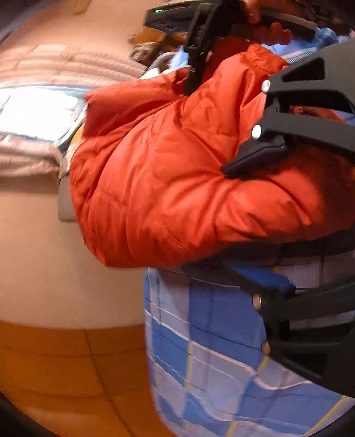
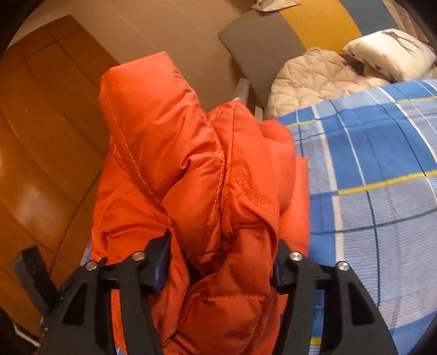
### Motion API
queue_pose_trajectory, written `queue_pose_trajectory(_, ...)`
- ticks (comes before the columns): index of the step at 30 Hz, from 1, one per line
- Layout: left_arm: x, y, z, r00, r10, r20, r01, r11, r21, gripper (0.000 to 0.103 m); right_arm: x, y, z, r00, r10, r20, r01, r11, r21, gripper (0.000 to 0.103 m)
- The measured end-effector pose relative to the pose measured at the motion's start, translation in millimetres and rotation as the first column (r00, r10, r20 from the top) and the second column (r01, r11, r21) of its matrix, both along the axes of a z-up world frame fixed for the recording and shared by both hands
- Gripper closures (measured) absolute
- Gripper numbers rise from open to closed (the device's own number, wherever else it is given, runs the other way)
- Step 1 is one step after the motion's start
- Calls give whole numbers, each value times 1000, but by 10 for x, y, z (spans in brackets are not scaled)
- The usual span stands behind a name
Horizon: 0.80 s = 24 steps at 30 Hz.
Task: Fold large clothes
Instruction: 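Open both grippers and release the folded jacket onto the bedspread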
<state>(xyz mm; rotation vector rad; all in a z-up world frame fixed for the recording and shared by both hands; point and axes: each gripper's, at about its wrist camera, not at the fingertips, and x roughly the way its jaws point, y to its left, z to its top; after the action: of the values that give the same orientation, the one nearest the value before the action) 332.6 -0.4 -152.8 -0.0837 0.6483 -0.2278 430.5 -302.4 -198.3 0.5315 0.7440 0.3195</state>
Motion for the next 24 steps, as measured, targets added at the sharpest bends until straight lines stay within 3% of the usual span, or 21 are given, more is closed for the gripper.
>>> queue_pose_trajectory(2,-94,64,-12,1000,29,-4,-29,1000,-7,36,-80,-15,75,1000,-15,1,15,999,-40,36)
queue_pose_trajectory(7,-378,199,44,989,141,40,-143,989,44,31,-344,95,482,996,-37,79,55,967,-250,36)
queue_pose_trajectory(9,-359,183,34,990,143,10,-144,988,49,32,-382,188,694,987,-40,159,86,953,-289,48)
queue_pose_trajectory(11,-377,165,37,989,149,0,-149,988,51,33,-340,417,956,975,-11,222,90,933,-349,68)
queue_pose_trajectory(14,-380,113,69,991,135,-9,-134,990,45,38,-72,756,1110,969,50,242,61,901,-430,91)
queue_pose_trajectory(15,-385,93,85,991,134,-3,-134,989,57,39,-14,846,1133,968,63,244,55,892,-449,92)
queue_pose_trajectory(18,-459,74,100,991,135,15,-136,987,91,38,282,1013,1047,980,59,189,45,861,-506,93)
queue_pose_trajectory(20,-489,74,89,989,148,17,-149,982,114,38,469,972,862,992,18,122,48,851,-522,103)
queue_pose_trajectory(24,-439,85,60,992,125,-6,-124,990,69,35,645,765,377,997,-79,-5,65,856,-513,103)
